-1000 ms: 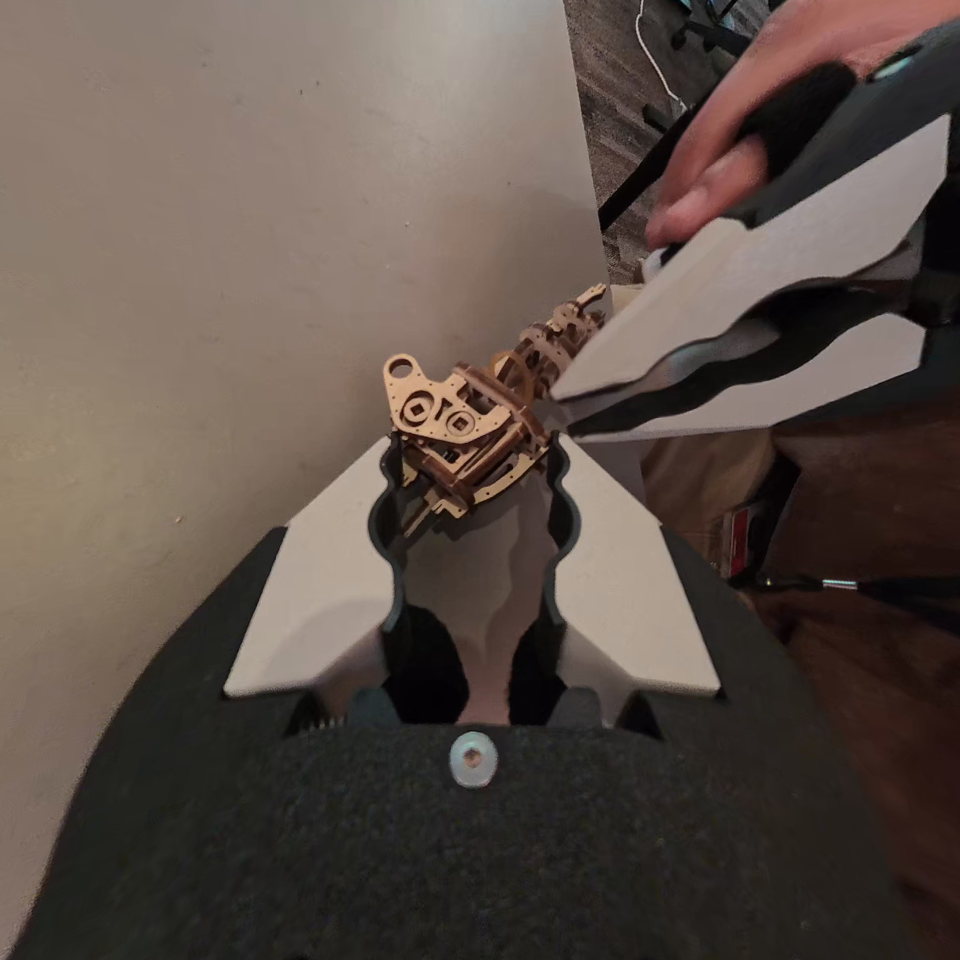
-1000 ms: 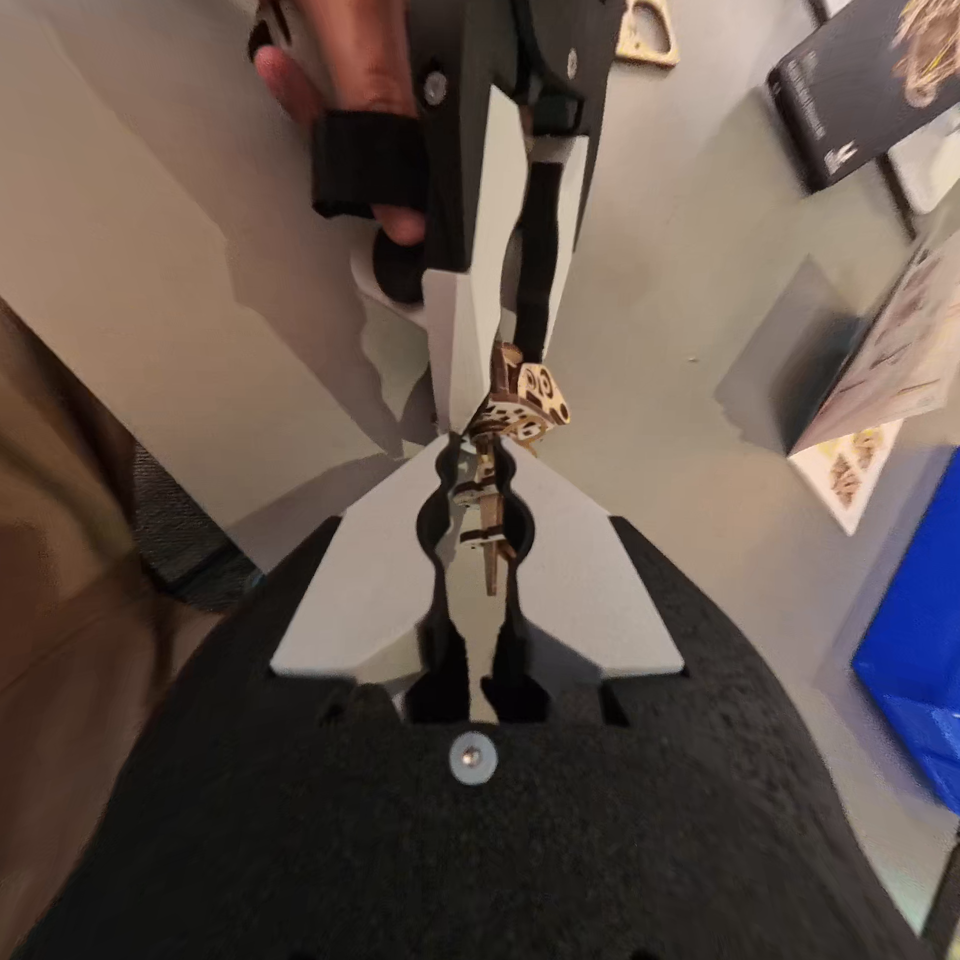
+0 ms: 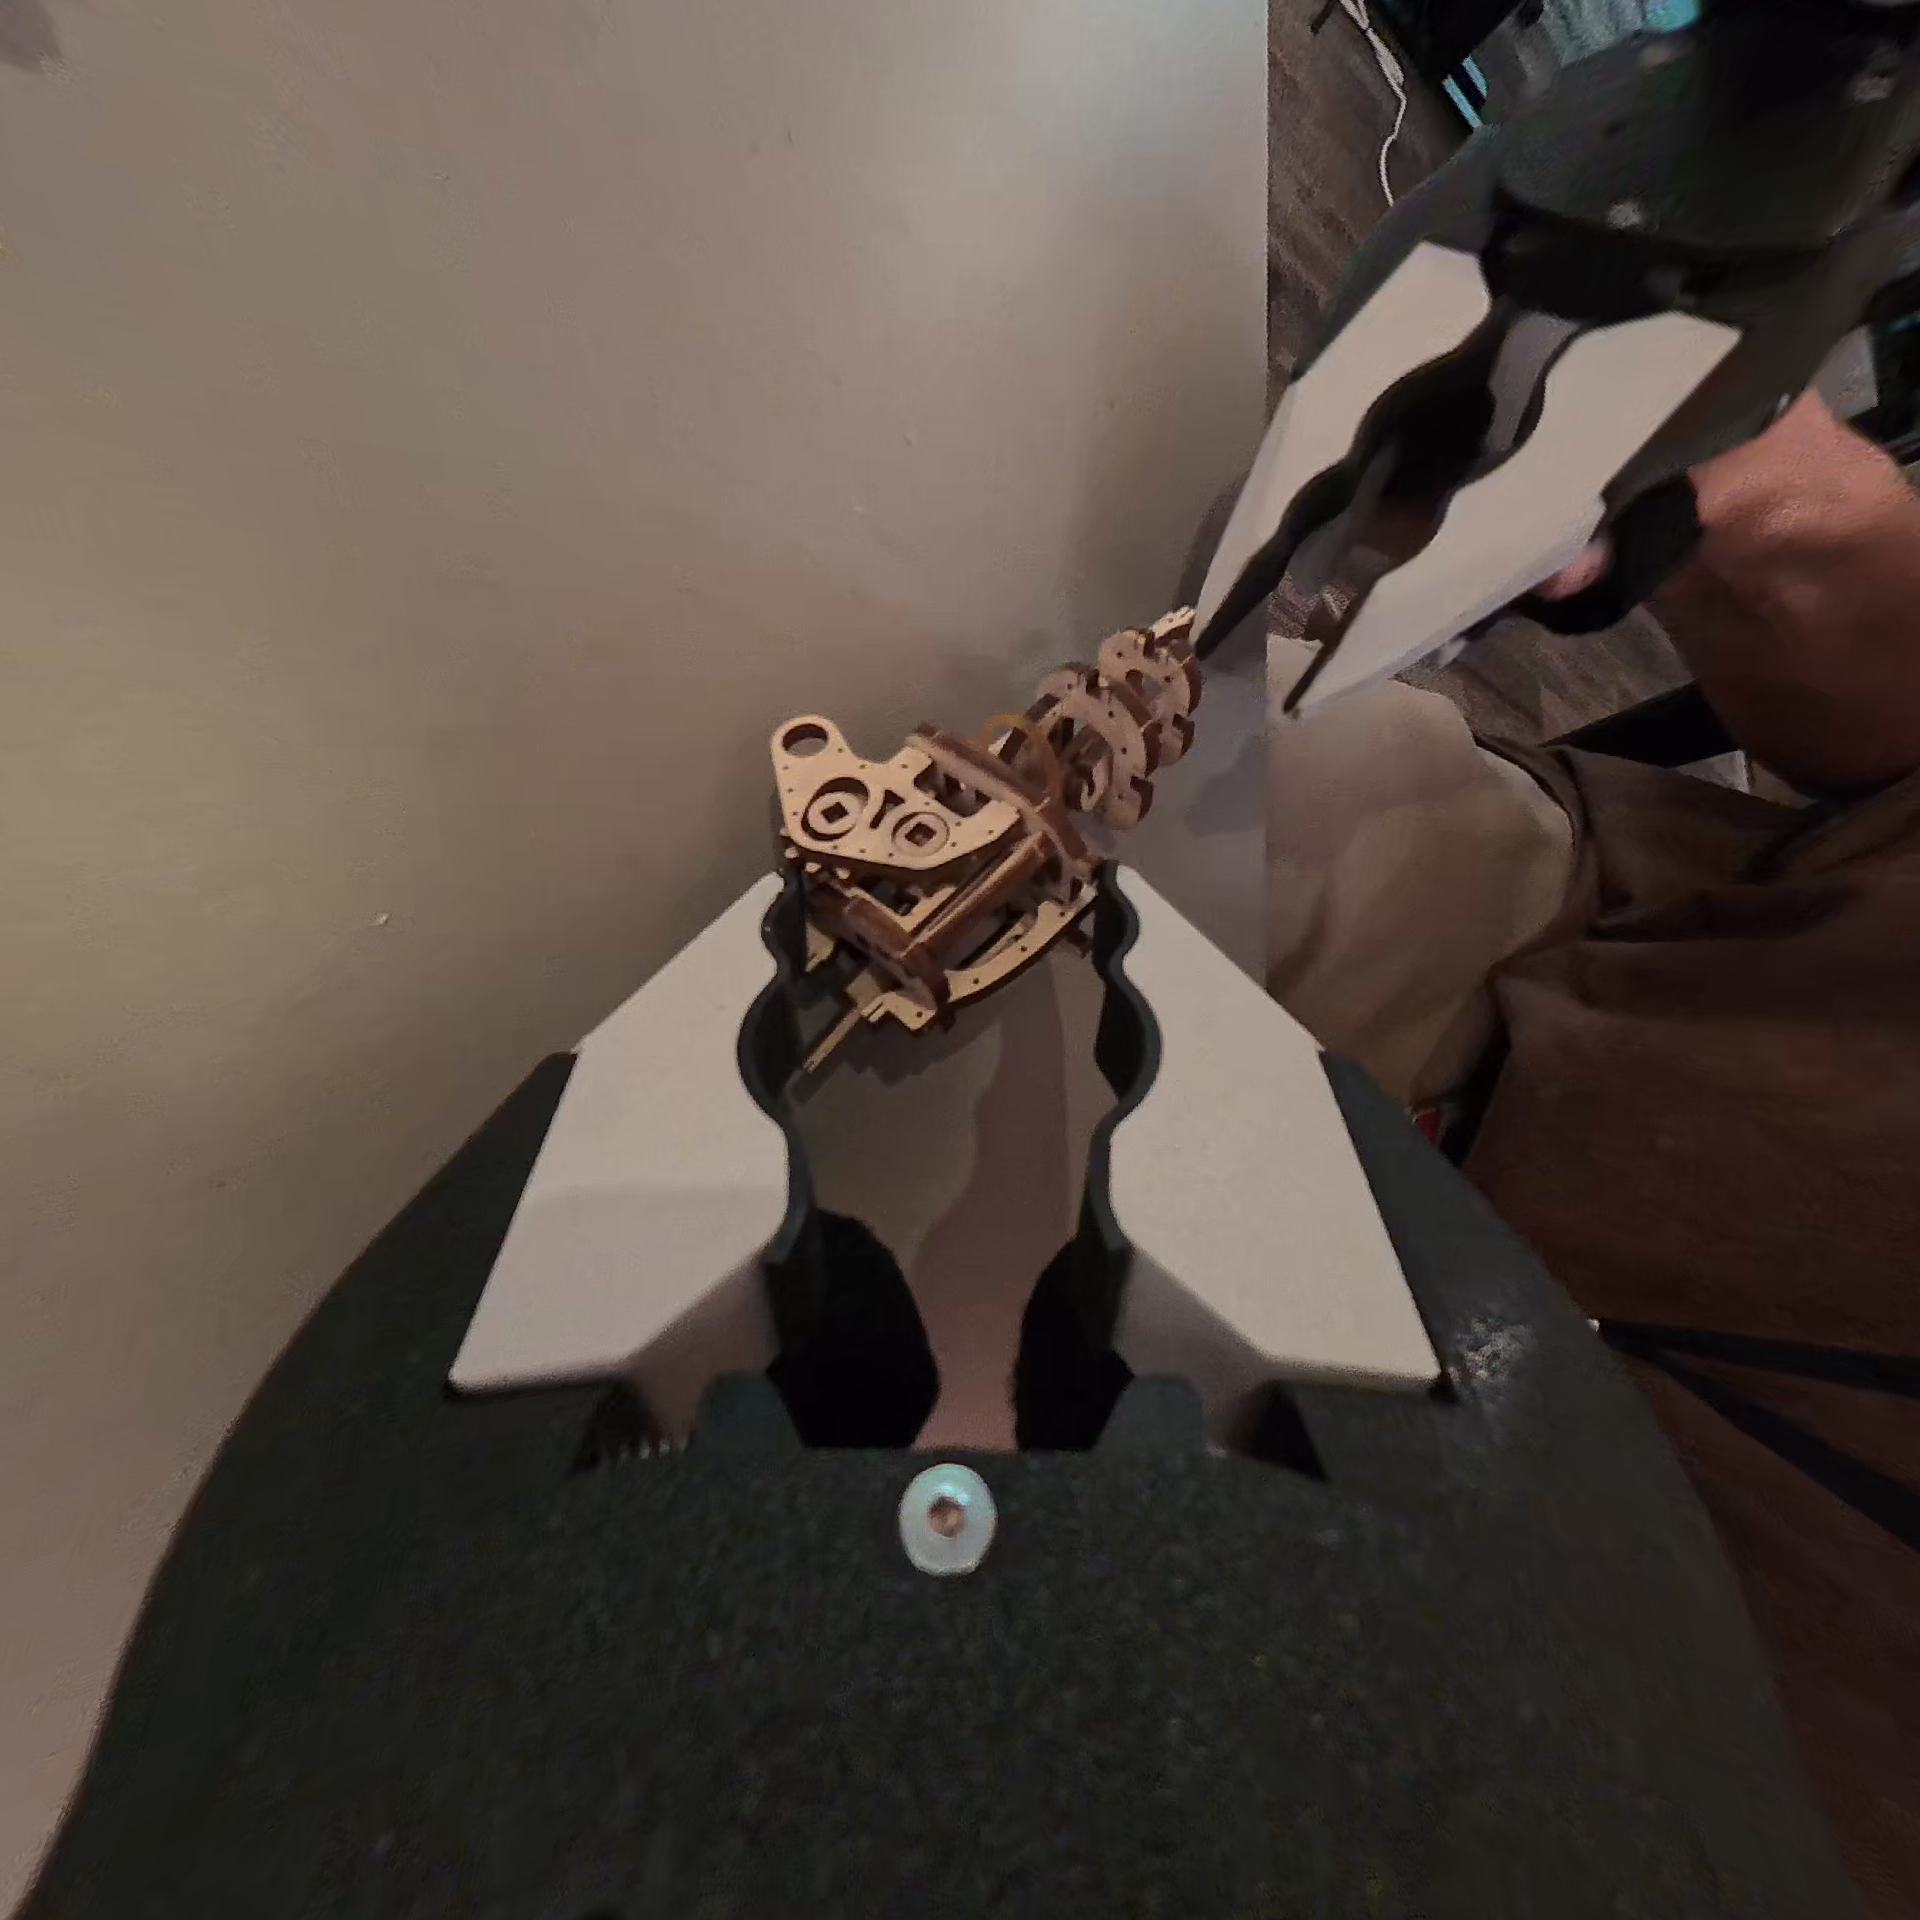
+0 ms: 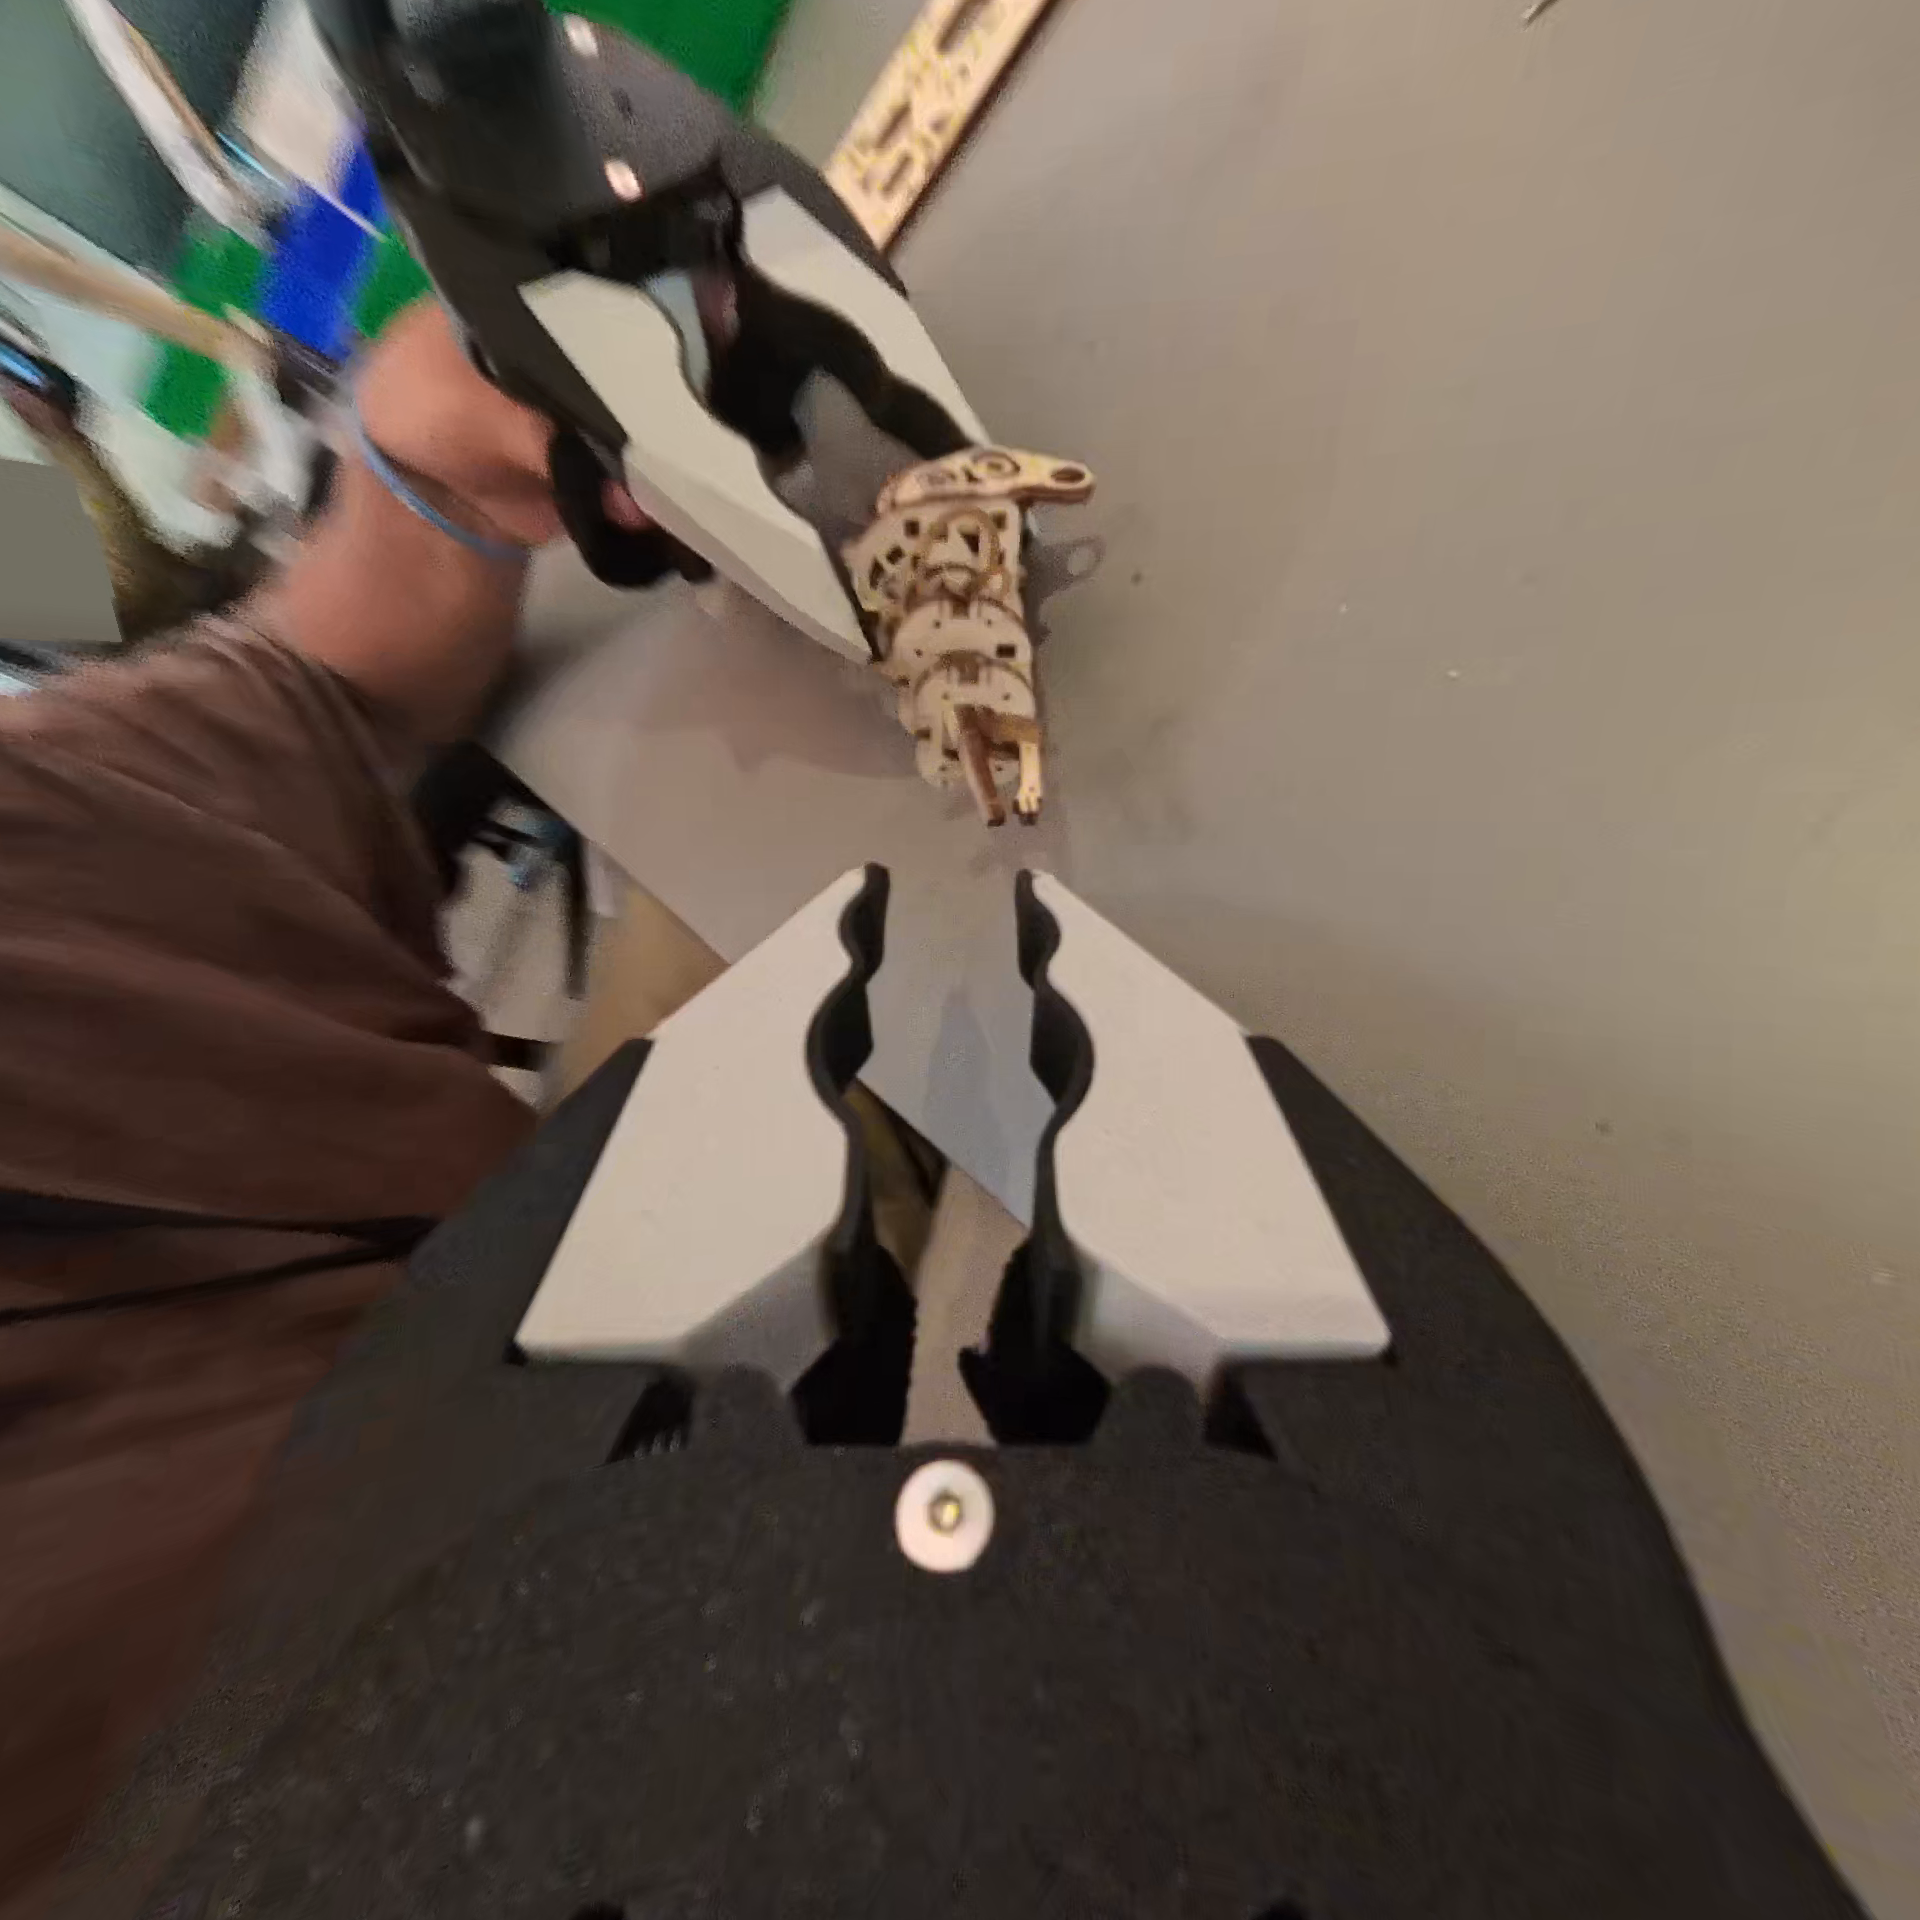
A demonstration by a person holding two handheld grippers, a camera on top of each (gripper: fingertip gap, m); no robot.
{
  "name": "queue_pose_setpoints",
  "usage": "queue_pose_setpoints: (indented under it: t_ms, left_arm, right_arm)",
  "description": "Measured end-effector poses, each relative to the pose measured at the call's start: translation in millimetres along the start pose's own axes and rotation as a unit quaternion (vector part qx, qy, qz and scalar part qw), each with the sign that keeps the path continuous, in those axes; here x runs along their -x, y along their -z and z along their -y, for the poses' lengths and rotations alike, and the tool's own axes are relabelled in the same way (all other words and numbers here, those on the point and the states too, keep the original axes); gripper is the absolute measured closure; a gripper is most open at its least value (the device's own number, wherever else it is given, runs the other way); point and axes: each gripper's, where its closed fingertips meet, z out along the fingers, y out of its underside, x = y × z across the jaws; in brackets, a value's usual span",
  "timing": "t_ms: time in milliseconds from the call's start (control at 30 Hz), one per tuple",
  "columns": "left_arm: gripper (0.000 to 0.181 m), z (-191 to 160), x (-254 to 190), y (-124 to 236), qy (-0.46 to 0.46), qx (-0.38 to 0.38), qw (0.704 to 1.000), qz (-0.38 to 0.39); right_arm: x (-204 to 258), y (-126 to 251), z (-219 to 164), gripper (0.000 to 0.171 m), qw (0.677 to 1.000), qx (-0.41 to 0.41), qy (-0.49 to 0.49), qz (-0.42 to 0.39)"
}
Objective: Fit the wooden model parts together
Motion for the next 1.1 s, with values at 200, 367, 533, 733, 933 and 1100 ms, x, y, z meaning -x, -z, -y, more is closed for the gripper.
queue_pose_setpoints:
  t_ms: [200, 367, 533, 733, 933, 1100]
  left_arm:
    - [0.128, -9, -13, -1, 0.036, 0.029, 0.998, -0.049]
    - [0.128, -11, -18, -1, 0.052, 0.037, 0.995, -0.077]
    - [0.128, -14, -23, -3, 0.037, 0.043, 0.996, -0.075]
    - [0.125, -8, -25, 0, -0.027, 0.023, 0.997, -0.07]
    - [0.086, -6, -25, 6, -0.246, -0.046, 0.968, -0.018]
    - [0.101, -4, -51, 1, -0.386, -0.108, 0.916, 0.014]
  right_arm:
    - [4, 1, 11, 0.137, 0.957, -0.004, 0.263, -0.121]
    - [8, -22, -1, 0.133, 0.929, 0.035, 0.336, -0.149]
    - [6, -31, 2, 0.127, 0.93, 0.027, 0.334, -0.149]
    - [6, -28, 5, 0.139, 0.947, 0.005, 0.296, -0.125]
    - [14, -26, 2, 0.139, 0.991, -0.005, 0.131, 0.008]
    - [28, -28, -1, 0.139, 0.994, 0.003, 0.044, 0.101]
